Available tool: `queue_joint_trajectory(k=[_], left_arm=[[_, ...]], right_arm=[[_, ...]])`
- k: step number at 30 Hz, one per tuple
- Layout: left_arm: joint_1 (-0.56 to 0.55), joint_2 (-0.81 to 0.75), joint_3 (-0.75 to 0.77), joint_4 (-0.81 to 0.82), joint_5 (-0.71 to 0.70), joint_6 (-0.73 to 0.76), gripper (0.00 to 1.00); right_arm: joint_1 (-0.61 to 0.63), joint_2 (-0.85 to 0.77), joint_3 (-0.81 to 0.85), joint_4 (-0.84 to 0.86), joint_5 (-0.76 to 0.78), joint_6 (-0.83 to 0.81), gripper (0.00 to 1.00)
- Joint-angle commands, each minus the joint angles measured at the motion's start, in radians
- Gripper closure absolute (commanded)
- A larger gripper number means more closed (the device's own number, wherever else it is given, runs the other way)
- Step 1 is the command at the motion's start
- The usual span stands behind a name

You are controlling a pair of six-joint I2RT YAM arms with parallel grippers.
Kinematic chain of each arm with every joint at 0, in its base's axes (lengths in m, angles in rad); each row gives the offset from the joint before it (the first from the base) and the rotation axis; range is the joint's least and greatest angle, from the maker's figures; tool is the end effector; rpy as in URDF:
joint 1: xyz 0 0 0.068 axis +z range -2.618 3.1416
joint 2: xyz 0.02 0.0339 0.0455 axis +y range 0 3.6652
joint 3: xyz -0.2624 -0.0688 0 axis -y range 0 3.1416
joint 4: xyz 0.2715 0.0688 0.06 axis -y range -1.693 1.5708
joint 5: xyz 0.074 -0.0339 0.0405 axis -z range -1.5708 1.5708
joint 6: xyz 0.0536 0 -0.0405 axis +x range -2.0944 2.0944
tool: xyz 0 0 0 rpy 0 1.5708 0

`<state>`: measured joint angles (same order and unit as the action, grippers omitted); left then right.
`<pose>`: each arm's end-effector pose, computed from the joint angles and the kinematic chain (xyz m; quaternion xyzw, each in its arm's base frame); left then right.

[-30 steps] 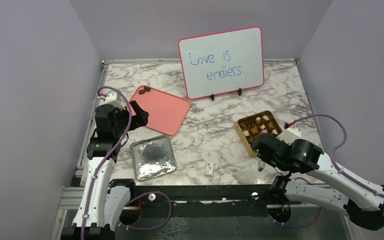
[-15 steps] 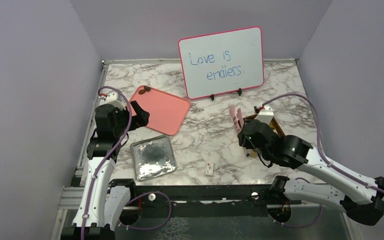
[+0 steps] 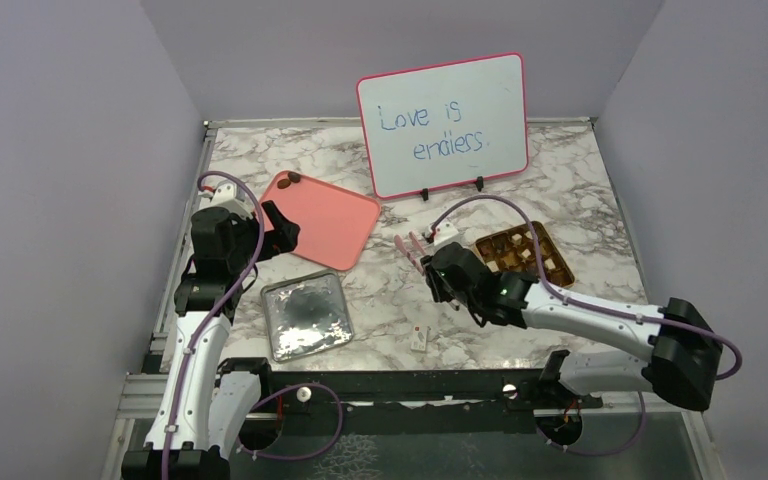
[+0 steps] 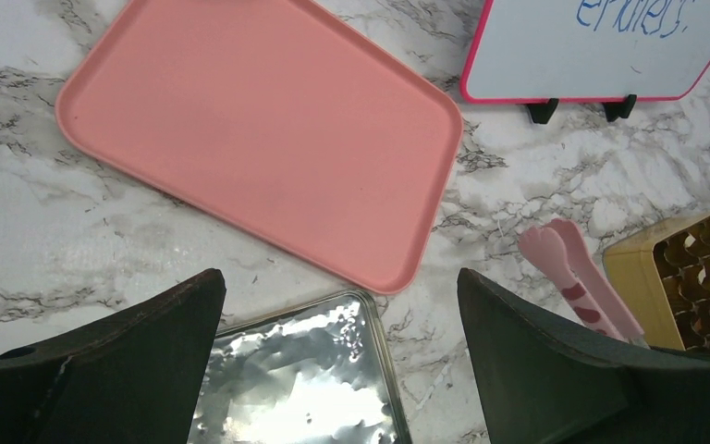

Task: Pack the chocolate
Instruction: Place the clamp at the center of the board.

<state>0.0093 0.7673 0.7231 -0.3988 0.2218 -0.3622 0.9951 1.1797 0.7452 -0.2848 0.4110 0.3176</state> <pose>0.2192 -0.0098 0.2895 -0.0970 0.8365 -0.1853 0.5065 0.1727 0.2267 0.2151 -0.2168 0.8689 0.0995 0.4337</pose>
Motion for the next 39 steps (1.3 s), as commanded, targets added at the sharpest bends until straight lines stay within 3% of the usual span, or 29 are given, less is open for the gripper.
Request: queue_joint_trajectory(k=[1, 14, 24, 32, 35, 36, 39], left_arm=[[0.001, 0.010, -0.010, 0.028, 0.035, -0.001, 0.04], [0.001, 0.022, -0.016, 0.029, 0.046, -0.005, 0.07], [0.000, 0.035, -0.019, 0.028, 0.056, -0.011, 0.08], [-0.007, 0.080, -0.014, 0.019, 0.086, -0.025, 0.12], [-0.008, 0.107, -0.011, 0.015, 0.088, -0.031, 0.14], [-0.008, 0.116, -0.010, 0.014, 0.090, -0.035, 0.15], [-0.051, 0.148, -0.010, 0.011, 0.093, -0.047, 0.19]], right_arm=[[-0.011, 0.099, -0.037, 0.264, -0.019, -0.136, 0.62], [-0.098, 0.368, -0.004, 0.426, -0.055, -0.160, 0.61], [-0.129, 0.443, 0.026, 0.401, -0.053, -0.110, 0.55], [-0.129, 0.316, 0.054, 0.294, -0.043, -0.077, 0.35], [-0.128, 0.254, 0.057, 0.254, -0.057, -0.075, 0.16], [-0.128, 0.237, 0.060, 0.230, -0.061, -0.068, 0.05], [-0.129, 0.169, 0.071, 0.168, -0.066, -0.043, 0.00]])
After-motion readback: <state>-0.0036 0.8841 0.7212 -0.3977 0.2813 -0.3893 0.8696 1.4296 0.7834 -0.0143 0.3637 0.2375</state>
